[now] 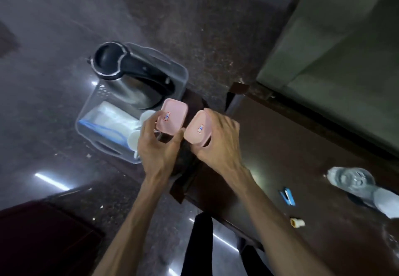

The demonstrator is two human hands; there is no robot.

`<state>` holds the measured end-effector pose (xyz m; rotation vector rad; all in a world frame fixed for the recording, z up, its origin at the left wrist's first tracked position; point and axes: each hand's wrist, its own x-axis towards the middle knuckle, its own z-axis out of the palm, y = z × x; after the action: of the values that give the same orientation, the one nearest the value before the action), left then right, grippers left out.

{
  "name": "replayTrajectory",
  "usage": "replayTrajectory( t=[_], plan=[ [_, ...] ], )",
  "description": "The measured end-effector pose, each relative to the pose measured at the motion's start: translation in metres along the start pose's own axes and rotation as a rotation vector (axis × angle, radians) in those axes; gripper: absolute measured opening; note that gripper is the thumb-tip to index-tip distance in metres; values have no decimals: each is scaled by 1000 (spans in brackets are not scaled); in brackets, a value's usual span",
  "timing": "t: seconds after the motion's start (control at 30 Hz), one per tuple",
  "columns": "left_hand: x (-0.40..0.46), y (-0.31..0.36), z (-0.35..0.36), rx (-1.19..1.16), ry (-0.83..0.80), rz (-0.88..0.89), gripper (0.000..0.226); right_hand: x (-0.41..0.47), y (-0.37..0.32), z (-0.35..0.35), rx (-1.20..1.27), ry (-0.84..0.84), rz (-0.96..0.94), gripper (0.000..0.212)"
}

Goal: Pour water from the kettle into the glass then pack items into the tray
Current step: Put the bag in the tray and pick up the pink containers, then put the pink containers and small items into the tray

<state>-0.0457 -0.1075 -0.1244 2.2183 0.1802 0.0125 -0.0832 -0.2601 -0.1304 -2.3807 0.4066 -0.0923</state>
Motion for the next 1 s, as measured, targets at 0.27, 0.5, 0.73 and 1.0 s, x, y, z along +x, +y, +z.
replayTrajectory(
  t=[0.27,0.5,0.73,1.0],
  plan=[
    [98,-74,-122,124,45,-64,62,38,-124,114,14,-90,-147,85],
    [140,-145,-147,331,-105,-69,64,49,-146,190,-180,-174,-242,79],
    [135,-160,-131,424,-189,-44,65,47,-131,195,-300,-266,-244,98],
    [92,-110,-100,358,94,93,39,32,-106,148,-13,-71,-231,59]
  ],
)
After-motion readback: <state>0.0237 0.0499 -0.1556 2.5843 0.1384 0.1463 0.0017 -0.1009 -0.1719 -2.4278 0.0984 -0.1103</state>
